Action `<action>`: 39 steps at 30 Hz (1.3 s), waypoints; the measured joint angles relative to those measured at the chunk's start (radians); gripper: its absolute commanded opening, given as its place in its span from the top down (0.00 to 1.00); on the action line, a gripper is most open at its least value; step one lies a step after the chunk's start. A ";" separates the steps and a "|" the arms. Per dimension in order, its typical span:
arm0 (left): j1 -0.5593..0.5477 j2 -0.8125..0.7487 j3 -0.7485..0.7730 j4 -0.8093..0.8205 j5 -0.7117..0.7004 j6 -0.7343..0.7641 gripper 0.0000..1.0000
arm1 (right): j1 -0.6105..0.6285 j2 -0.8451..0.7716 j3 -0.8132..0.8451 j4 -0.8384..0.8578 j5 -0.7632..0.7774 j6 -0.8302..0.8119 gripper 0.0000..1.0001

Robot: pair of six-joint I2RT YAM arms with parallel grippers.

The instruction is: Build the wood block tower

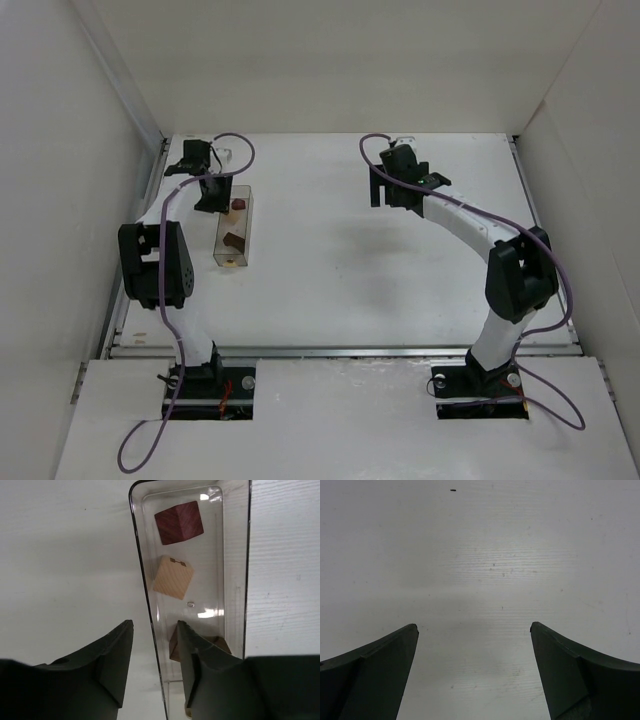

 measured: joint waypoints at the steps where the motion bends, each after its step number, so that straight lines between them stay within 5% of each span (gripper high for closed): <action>1: 0.000 0.005 -0.001 0.001 -0.008 -0.002 0.65 | -0.001 0.000 0.000 0.002 0.000 0.000 0.00; 7: 0.000 0.038 -0.034 0.007 -0.022 -0.004 0.68 | -0.001 0.000 0.000 0.004 0.003 0.000 0.00; 12: 0.000 0.068 -0.058 0.009 -0.040 -0.008 1.00 | 0.000 0.000 0.000 0.004 0.011 0.000 0.00; 20: -0.026 0.071 -0.041 0.018 -0.180 -0.024 1.00 | 0.000 0.000 0.000 0.004 0.037 0.000 0.00; 33: -0.345 0.152 -0.017 0.315 -0.916 0.206 1.00 | 0.021 -0.022 -0.032 0.000 0.076 0.004 0.00; 37: -0.440 0.193 -0.049 0.304 -0.990 0.229 0.93 | 0.027 -0.037 -0.042 0.000 0.090 0.009 0.00; 39: -0.478 0.194 -0.050 0.284 -1.006 0.221 0.81 | 0.027 -0.047 -0.054 0.000 0.095 0.012 0.00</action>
